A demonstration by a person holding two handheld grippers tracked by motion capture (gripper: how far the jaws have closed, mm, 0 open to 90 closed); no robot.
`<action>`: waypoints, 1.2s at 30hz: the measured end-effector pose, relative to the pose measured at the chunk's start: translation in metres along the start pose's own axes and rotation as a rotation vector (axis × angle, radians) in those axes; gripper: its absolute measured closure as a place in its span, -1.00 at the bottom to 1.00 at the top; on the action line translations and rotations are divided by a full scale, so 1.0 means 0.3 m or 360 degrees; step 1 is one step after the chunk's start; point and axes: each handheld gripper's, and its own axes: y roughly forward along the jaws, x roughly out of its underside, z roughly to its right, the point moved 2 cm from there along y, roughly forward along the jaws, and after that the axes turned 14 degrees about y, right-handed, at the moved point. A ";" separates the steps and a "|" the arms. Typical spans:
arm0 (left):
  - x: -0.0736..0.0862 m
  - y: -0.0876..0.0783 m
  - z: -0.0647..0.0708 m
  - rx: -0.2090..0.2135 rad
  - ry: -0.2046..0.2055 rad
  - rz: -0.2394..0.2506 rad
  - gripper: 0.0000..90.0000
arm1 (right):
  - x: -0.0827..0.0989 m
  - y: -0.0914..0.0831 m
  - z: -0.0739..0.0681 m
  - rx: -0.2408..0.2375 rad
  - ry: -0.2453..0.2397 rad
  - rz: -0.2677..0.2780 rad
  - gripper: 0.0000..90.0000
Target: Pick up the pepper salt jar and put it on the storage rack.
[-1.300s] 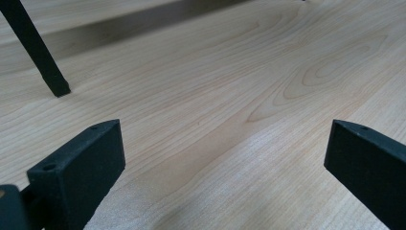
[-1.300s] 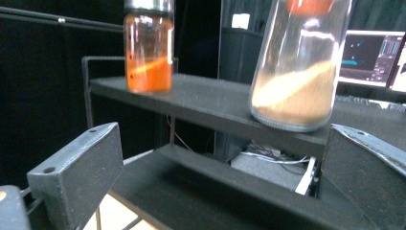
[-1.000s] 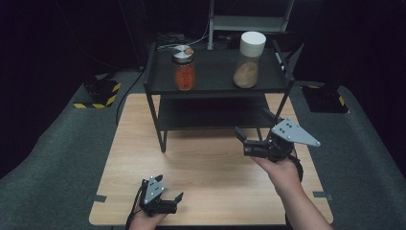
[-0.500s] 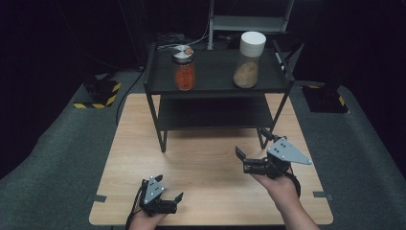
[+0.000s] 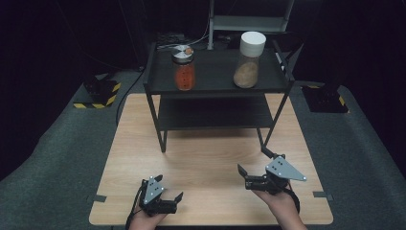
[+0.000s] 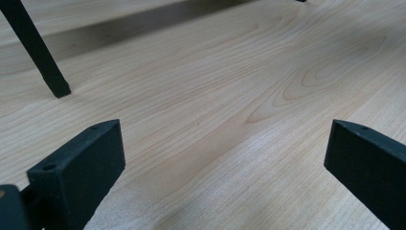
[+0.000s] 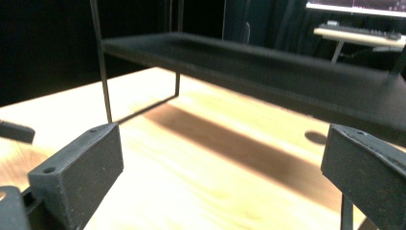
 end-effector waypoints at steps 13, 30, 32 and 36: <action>0.002 -0.002 -0.002 0.0007 0.0005 0.0007 -0.99 | 0.132 0.005 0.024 0.0058 0.0038 -0.0136 -1.00; 0.002 0.000 -0.003 0.0010 -0.0007 0.0006 -0.99 | 0.232 -0.016 0.016 0.0172 -0.0004 -0.0321 -0.99; 0.001 0.000 -0.004 0.0008 -0.0005 0.0001 -0.99 | 0.236 -0.016 0.007 0.0191 -0.0035 -0.0339 -0.99; 0.000 0.001 -0.002 0.0002 -0.0011 -0.0003 -0.99 | 0.233 -0.016 0.002 0.0215 -0.0046 -0.0359 -0.99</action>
